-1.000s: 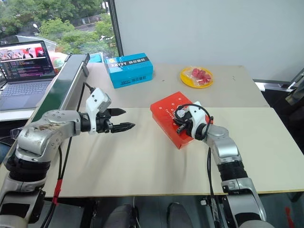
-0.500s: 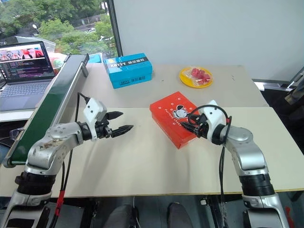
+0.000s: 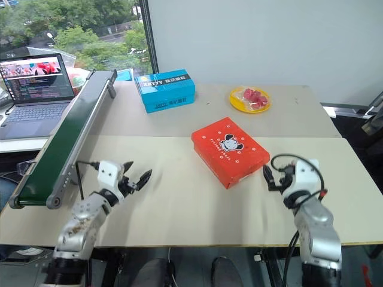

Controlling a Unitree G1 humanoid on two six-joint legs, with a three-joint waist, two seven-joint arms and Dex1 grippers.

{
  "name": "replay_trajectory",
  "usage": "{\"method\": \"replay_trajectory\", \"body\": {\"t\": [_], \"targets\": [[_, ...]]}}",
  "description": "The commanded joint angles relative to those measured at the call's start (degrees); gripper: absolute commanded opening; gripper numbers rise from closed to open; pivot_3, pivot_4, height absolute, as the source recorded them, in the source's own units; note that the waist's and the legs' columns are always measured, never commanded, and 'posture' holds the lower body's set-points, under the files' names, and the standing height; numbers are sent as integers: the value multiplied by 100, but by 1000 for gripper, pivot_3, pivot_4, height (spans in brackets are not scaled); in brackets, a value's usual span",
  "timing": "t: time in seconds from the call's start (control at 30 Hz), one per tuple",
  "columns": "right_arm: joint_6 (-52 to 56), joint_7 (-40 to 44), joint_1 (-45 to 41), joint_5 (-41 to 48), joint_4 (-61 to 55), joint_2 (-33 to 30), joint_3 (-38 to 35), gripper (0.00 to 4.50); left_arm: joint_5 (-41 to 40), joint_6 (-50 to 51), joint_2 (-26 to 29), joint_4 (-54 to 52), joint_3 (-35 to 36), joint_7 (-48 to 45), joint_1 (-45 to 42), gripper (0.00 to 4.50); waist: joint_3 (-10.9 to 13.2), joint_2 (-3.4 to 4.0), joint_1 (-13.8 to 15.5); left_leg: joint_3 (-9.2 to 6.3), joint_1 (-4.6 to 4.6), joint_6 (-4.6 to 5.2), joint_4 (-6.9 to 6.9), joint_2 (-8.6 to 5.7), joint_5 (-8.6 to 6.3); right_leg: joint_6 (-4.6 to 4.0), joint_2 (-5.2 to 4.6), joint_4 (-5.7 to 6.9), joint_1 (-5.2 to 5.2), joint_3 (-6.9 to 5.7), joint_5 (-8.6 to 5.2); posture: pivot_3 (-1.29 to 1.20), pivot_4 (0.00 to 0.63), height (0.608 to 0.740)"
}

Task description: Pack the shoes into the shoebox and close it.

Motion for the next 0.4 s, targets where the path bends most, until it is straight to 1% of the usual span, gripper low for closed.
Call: {"method": "replay_trajectory", "body": {"t": [0.03,0.2,0.4], "targets": [[-602,-157,271,-160,-286,254,165,4471,27,-464,-295,42,149,315,292,3891,-3,2,-9,-1,4,0,0,1,0,0,0,1,3,1,0,0,150,740],[-1214,-156,629,-343,86,530,474,4471,98,-819,-629,155,108,512,621,3891,-6,6,-48,-4,15,1,-4,7,-1,-5,5,2,6,1,-4,0,150,740],[-1731,-288,488,-515,784,714,635,4471,142,-822,-640,134,-99,343,614,3891,-8,7,-65,-4,15,1,-4,4,-1,-5,4,1,8,-1,-4,0,150,740]]}}
